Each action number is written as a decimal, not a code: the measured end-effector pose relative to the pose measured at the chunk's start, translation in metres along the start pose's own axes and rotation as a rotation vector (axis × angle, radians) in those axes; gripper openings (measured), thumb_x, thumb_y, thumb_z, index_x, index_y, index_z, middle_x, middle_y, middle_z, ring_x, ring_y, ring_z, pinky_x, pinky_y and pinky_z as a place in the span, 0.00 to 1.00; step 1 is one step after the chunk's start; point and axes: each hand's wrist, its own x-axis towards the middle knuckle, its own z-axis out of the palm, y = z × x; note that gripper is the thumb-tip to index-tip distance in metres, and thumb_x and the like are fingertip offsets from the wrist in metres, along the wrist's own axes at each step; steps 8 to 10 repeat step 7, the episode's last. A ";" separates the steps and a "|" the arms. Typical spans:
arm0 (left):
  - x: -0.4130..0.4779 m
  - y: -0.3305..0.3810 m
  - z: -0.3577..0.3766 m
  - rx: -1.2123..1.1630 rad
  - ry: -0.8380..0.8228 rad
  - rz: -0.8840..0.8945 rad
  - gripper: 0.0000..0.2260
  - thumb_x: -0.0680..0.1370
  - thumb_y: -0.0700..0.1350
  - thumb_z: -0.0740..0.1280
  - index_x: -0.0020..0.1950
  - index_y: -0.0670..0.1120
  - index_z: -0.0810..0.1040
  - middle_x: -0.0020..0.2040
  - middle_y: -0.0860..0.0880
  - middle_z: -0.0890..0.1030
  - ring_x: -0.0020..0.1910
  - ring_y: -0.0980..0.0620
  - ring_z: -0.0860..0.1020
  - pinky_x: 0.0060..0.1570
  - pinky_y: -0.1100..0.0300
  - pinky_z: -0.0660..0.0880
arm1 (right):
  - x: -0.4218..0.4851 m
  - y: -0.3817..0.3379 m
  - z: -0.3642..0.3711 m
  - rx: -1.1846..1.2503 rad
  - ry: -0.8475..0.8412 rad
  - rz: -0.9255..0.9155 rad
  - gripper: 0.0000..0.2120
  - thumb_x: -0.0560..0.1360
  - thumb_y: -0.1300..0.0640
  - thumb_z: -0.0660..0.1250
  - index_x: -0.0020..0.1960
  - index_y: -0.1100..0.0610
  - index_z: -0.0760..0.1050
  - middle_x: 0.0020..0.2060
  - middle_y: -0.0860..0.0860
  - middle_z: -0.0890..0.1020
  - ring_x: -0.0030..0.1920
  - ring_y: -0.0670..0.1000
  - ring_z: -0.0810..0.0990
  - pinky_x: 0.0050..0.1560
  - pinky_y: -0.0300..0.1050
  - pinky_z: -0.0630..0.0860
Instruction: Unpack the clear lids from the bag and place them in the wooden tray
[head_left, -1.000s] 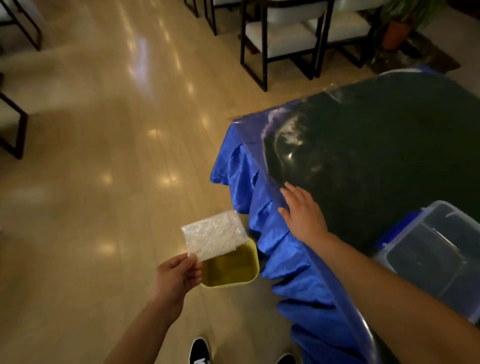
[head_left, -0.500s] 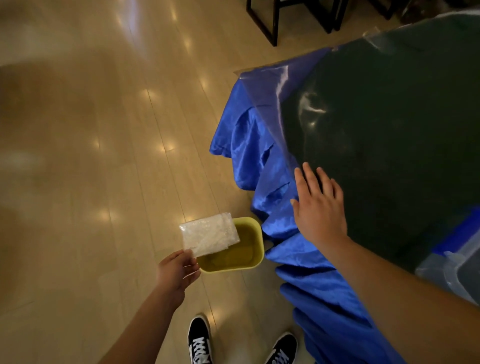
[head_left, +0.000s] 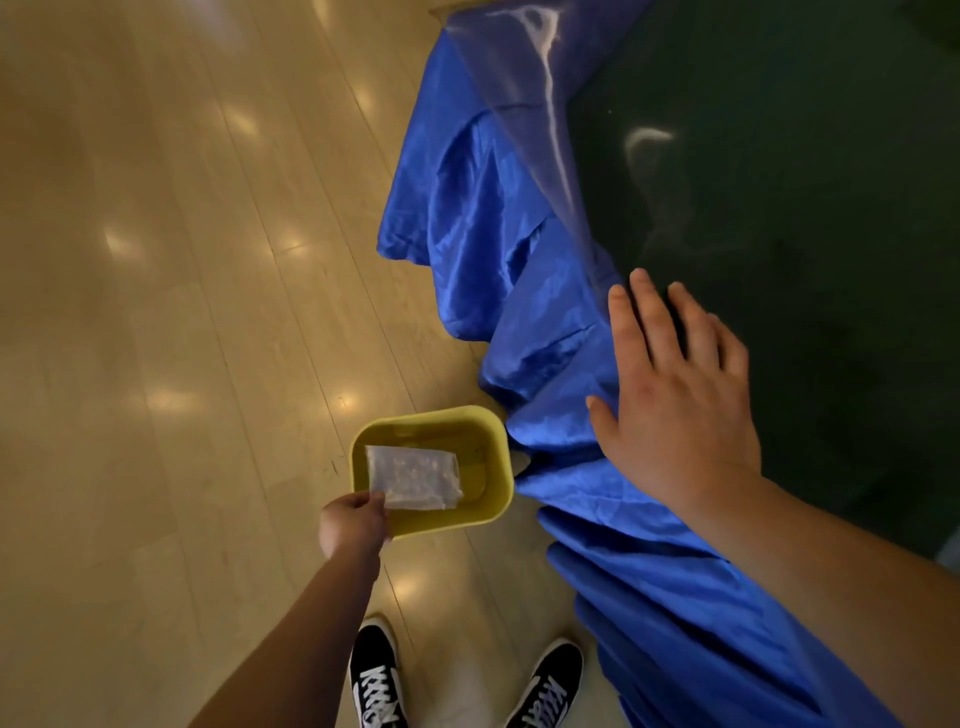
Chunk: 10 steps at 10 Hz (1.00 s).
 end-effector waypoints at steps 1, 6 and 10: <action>0.016 -0.008 0.019 -0.016 0.000 -0.053 0.06 0.79 0.45 0.72 0.53 0.43 0.82 0.45 0.40 0.84 0.39 0.38 0.83 0.31 0.54 0.79 | 0.000 -0.001 0.001 -0.016 -0.011 0.002 0.45 0.72 0.44 0.68 0.81 0.58 0.51 0.80 0.57 0.57 0.77 0.63 0.59 0.72 0.64 0.61; 0.040 -0.003 0.044 0.093 -0.142 -0.123 0.20 0.79 0.46 0.72 0.66 0.39 0.73 0.57 0.39 0.76 0.56 0.35 0.78 0.58 0.37 0.79 | -0.002 -0.002 0.002 0.014 0.018 0.005 0.46 0.71 0.42 0.69 0.81 0.58 0.52 0.80 0.58 0.58 0.76 0.63 0.61 0.69 0.65 0.63; 0.042 -0.002 0.038 0.208 -0.071 -0.049 0.22 0.79 0.46 0.71 0.70 0.40 0.72 0.59 0.39 0.78 0.57 0.37 0.79 0.60 0.38 0.79 | -0.002 -0.003 0.002 0.001 0.023 0.004 0.46 0.72 0.42 0.69 0.81 0.58 0.52 0.80 0.57 0.58 0.76 0.63 0.61 0.69 0.65 0.63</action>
